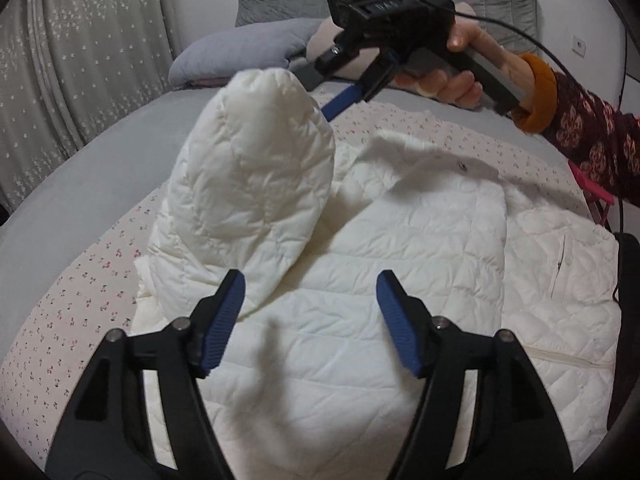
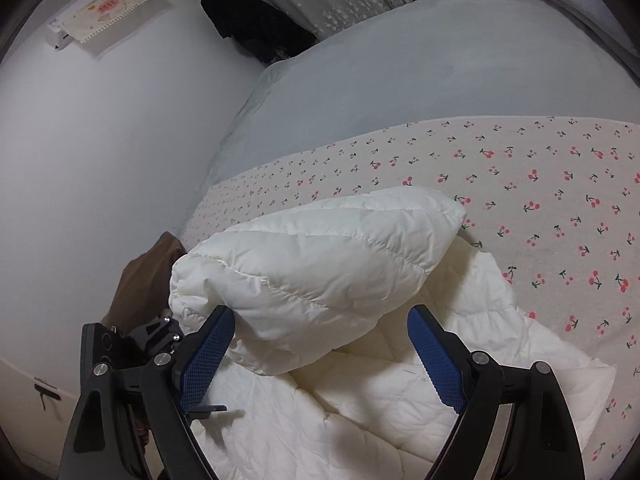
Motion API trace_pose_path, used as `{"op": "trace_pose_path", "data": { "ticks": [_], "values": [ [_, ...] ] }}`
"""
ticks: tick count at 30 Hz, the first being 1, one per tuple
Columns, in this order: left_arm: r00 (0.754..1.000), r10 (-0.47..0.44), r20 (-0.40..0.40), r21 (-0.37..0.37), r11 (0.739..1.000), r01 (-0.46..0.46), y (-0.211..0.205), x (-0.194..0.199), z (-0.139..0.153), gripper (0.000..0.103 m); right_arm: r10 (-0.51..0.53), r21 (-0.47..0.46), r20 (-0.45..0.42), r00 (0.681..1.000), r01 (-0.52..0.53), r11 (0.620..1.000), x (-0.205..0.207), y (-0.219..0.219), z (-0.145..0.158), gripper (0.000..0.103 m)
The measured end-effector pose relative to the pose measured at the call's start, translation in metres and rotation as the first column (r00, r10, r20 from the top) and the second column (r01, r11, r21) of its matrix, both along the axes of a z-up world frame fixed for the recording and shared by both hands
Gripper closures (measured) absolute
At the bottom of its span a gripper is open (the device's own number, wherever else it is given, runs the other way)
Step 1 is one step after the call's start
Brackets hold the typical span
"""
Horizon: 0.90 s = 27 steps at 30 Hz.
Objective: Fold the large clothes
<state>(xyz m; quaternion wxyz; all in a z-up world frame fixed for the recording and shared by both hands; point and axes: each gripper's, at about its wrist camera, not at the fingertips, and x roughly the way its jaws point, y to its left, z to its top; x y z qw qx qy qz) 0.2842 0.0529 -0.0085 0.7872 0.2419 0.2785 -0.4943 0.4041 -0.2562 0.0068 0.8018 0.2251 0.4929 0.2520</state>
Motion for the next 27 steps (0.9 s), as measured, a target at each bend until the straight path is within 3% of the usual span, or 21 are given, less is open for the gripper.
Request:
{"op": "trace_pose_path", "data": {
  "ticks": [4, 7, 9, 12, 15, 18, 19, 20, 21, 22, 27],
  "values": [
    [1.0, 0.019, -0.011, -0.089, 0.996, -0.02, -0.004, 0.026, 0.034, 0.03, 0.014, -0.014, 0.007, 1.0, -0.014, 1.0, 0.001, 0.017, 0.003, 0.013],
    [0.996, 0.066, -0.067, -0.216, 0.973, -0.079, -0.007, 0.06, 0.058, 0.03, 0.007, -0.044, -0.001, 1.0, -0.007, 0.999, 0.008, 0.036, -0.007, 0.013],
    [0.989, 0.101, -0.11, -0.255, 0.959, -0.127, -0.014, 0.08, 0.063, 0.03, -0.009, -0.039, -0.012, 1.0, 0.009, 0.999, 0.012, 0.044, -0.014, 0.014],
    [0.991, 0.082, -0.107, -0.193, 0.976, -0.101, -0.032, 0.092, 0.055, 0.03, -0.019, 0.023, -0.032, 0.999, 0.02, 1.0, 0.014, 0.042, -0.02, 0.014],
    [0.993, 0.084, -0.081, -0.084, 0.992, -0.091, -0.054, 0.1, 0.04, 0.029, -0.018, 0.006, -0.016, 1.0, 0.018, 1.0, 0.012, 0.04, -0.018, 0.016],
    [0.988, 0.093, -0.126, -0.06, 0.993, -0.101, -0.067, 0.115, 0.033, 0.029, -0.019, -0.003, -0.033, 0.999, 0.019, 1.0, 0.007, 0.032, -0.02, 0.016],
    [0.986, 0.095, -0.141, -0.062, 0.993, -0.104, -0.069, 0.118, 0.03, 0.038, -0.026, -0.007, -0.038, 0.999, 0.026, 1.0, 0.005, 0.03, -0.021, 0.016],
    [0.984, 0.089, -0.152, -0.059, 0.993, -0.099, -0.073, 0.118, 0.028, 0.056, -0.033, -0.015, -0.04, 0.999, 0.032, 0.999, 0.005, 0.024, -0.019, 0.016],
    [0.985, 0.095, -0.144, -0.036, 0.994, -0.101, -0.077, 0.116, 0.026, 0.098, -0.038, -0.02, -0.042, 0.998, 0.037, 0.999, 0.002, 0.021, -0.018, 0.016],
    [0.988, 0.119, -0.1, -0.016, 0.992, -0.122, -0.081, 0.111, 0.027, 0.096, -0.042, -0.016, -0.043, 0.998, 0.041, 0.999, -0.002, 0.016, -0.016, 0.016],
    [0.991, 0.095, 0.097, -0.084, 0.993, -0.087, -0.064, 0.06, 0.071, 0.097, -0.083, 0.024, -0.011, 0.996, 0.083, 0.996, -0.028, -0.015, 0.009, 0.016]
  ]
}}
